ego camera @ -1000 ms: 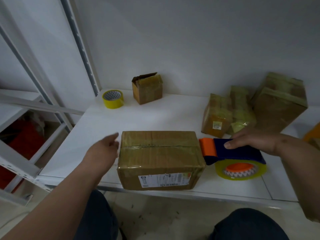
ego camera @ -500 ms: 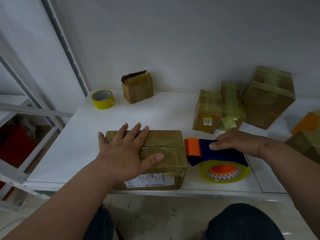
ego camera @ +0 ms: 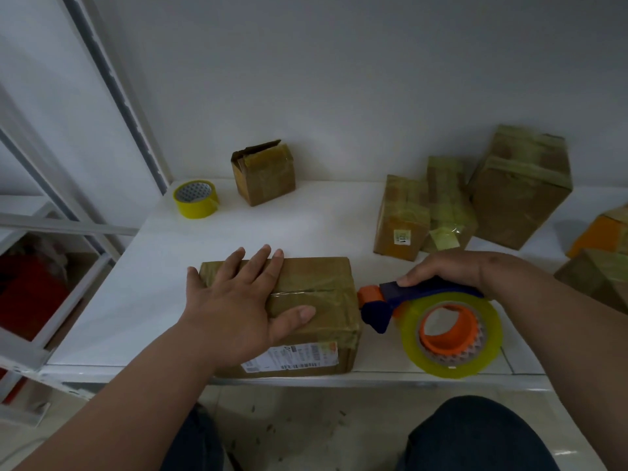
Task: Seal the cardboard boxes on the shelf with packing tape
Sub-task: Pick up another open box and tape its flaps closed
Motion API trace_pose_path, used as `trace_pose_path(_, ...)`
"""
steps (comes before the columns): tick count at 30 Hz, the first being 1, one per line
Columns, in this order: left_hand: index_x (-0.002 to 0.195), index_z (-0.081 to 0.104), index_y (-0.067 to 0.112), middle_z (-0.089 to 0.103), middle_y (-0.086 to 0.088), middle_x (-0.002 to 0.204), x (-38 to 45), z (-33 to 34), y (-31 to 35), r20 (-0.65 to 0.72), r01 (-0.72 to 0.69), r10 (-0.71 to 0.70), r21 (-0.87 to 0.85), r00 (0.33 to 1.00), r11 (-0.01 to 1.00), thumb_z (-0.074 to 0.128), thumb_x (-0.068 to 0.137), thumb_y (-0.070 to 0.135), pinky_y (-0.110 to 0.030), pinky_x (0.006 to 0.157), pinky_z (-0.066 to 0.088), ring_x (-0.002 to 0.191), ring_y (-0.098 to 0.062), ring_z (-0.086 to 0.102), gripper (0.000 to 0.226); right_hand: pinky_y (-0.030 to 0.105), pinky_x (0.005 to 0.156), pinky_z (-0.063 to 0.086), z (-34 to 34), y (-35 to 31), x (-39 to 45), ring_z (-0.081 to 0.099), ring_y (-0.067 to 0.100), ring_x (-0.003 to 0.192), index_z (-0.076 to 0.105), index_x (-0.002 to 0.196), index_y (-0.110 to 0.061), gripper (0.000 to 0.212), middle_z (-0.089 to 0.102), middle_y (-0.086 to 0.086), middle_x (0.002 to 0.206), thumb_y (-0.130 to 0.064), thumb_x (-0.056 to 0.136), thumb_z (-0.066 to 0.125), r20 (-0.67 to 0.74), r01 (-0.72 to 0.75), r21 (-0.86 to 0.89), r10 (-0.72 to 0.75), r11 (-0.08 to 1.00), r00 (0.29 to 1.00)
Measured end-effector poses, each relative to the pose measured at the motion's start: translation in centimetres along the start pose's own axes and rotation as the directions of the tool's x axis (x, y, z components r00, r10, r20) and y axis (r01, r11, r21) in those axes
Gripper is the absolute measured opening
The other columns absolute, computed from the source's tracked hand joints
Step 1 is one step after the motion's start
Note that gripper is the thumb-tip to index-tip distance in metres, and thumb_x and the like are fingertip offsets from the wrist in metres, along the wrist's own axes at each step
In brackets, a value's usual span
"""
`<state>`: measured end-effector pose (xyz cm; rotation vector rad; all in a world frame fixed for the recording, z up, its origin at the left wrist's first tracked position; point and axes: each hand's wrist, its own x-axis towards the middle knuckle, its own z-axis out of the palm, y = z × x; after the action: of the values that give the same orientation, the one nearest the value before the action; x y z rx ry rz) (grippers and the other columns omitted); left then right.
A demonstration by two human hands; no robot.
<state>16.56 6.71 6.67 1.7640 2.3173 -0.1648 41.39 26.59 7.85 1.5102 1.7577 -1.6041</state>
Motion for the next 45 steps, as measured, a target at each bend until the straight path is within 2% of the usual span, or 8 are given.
trace_pose_path(8,0.151,-0.019,0.034,-0.023,0.020,0.157,0.0,-0.2,-0.5,-0.020,-0.012,0.011,-0.054,1.000,0.998,-0.008,0.052,0.098,-0.062,0.117,-0.002,0.146,-0.012,-0.024,0.118,0.032,0.085,0.051,0.0,2.3,-0.5,0.066,0.021,0.090,0.071,0.093,-0.015,0.046,0.070,0.006,0.097,-0.056,0.071,0.075,-0.286,-0.090,-0.248,0.016,0.965,0.958)
trace_pose_path(12,0.156,0.000,0.027,-0.010,0.010,0.162,-0.6,-1.2,-2.6,-0.158,0.038,-0.104,-0.372,0.982,0.927,0.039,0.065,0.090,-0.040,0.119,-0.001,0.148,-0.013,-0.016,0.118,0.034,0.072,0.049,-0.8,3.7,-2.8,0.070,0.027,0.076,0.075,0.083,-0.008,0.054,0.075,0.010,0.079,-0.060,0.068,0.072,-0.422,0.063,-0.112,-0.105,0.992,0.900)
trace_pose_path(19,0.155,0.004,0.033,0.040,0.014,0.130,-1.8,1.1,-3.4,0.081,0.169,-0.333,-0.955,0.940,0.245,0.074,0.077,0.045,-0.031,0.092,0.040,0.110,-0.015,0.048,0.106,0.034,0.066,0.052,1.3,4.0,-5.7,0.071,0.025,0.062,0.074,0.075,-0.011,0.044,0.073,0.007,0.066,-0.054,0.076,0.068,-0.517,0.264,-0.105,-0.279,0.959,0.809)
trace_pose_path(25,0.156,0.006,0.031,0.042,0.005,0.147,-1.3,1.2,-4.6,0.187,0.207,-0.303,-0.978,0.934,0.034,0.064,0.091,0.035,-0.032,0.093,0.042,0.120,-0.021,0.052,0.087,0.046,0.073,0.054,4.2,2.7,-8.1,0.070,0.030,0.067,0.073,0.082,-0.012,0.087,0.072,0.008,0.071,-0.090,0.045,0.058,-0.628,0.414,-0.158,-0.414,0.897,0.659)
trace_pose_path(30,0.156,0.005,0.027,0.004,0.003,0.164,-2.0,-0.2,-4.1,-0.111,0.284,-0.490,-0.696,0.865,0.659,0.035,0.098,0.056,-0.056,0.119,0.009,0.151,-0.023,0.003,0.072,0.027,0.048,0.038,5.7,2.6,-10.2,0.058,0.015,0.049,0.064,0.072,-0.015,0.057,0.065,0.001,0.064,-0.071,0.063,0.058,-0.690,0.549,-0.313,-0.583,0.775,0.430)
trace_pose_path(33,0.149,0.032,0.031,0.029,0.005,0.158,-3.6,-2.5,-1.8,-0.368,0.104,-0.449,-0.668,0.814,0.737,0.042,0.095,0.055,-0.053,0.117,0.021,0.142,-0.021,0.029,0.061,0.020,0.042,0.041,7.3,2.2,-11.5,0.060,0.011,0.054,0.063,0.075,-0.023,0.053,0.065,-0.007,0.069,-0.075,0.066,0.055,-0.663,0.592,-0.402,-0.668,0.698,0.338)
trace_pose_path(40,0.113,0.068,0.037,0.069,0.014,0.113,-6.8,-6.1,4.2,-0.136,-0.132,-0.055,-0.989,0.989,0.069,0.063,0.071,0.064,-0.039,0.100,0.048,0.110,-0.008,0.062,0.051,0.014,0.047,0.045,10.7,1.6,-13.4,0.064,0.006,0.065,0.060,0.094,-0.040,0.059,0.067,-0.017,0.079,-0.089,0.068,0.039,-0.613,0.652,-0.469,-0.751,0.595,0.245)
trace_pose_path(45,0.102,0.070,0.003,0.072,-0.011,0.093,-6.7,-5.1,4.6,-0.080,-0.071,0.124,-0.994,0.989,-0.080,0.070,0.064,0.046,-0.041,0.093,0.054,0.089,-0.025,0.067,0.058,0.013,0.047,0.045,11.7,1.7,-14.4,0.064,0.005,0.064,0.059,0.094,-0.042,0.052,0.067,-0.017,0.079,-0.085,0.072,0.041,-0.580,0.654,-0.492,-0.777,0.574,0.246)
